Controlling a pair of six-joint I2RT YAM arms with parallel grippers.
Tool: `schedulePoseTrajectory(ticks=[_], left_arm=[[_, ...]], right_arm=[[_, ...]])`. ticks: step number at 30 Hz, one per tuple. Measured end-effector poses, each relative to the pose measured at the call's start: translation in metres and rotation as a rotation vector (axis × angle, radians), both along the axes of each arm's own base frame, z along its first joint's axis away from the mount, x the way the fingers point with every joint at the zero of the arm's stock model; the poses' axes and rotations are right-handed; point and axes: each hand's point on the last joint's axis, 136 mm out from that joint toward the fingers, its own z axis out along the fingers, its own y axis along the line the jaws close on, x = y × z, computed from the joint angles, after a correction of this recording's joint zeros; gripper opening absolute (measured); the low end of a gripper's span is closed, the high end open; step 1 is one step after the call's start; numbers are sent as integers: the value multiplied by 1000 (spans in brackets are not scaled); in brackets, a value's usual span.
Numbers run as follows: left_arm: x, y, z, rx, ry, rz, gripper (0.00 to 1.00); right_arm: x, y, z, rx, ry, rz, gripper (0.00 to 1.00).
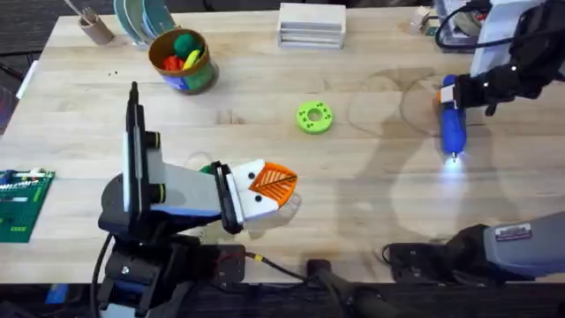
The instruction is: Pick up the gripper from the table and insert it into the empty holder that is missing its gripper. Then pick up a screw, insert it into the mounting hole, and use the screwdriver to tighten it. Finally, clean up the table by picking up the vegetable and placing it into the bucket.
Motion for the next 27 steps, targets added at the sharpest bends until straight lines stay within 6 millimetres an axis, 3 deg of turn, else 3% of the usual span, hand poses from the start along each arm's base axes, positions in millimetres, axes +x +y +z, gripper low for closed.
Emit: schedulePoseTrajectory(ticks=[5, 8, 18, 27], left_arm=[[0, 0, 0, 0, 0, 0, 5], [0, 0, 0, 0, 0, 0, 5], [0, 0, 0, 0, 0, 0, 5], [0, 0, 0, 0, 0, 1, 5]], right_arm=[[-2, 2, 6, 5, -5, 3, 29], [1, 2, 24, -7, -52, 5, 29], [0, 6, 136, -97, -345, 16, 29], [-20, 38, 217, -127, -570, 65, 29]])
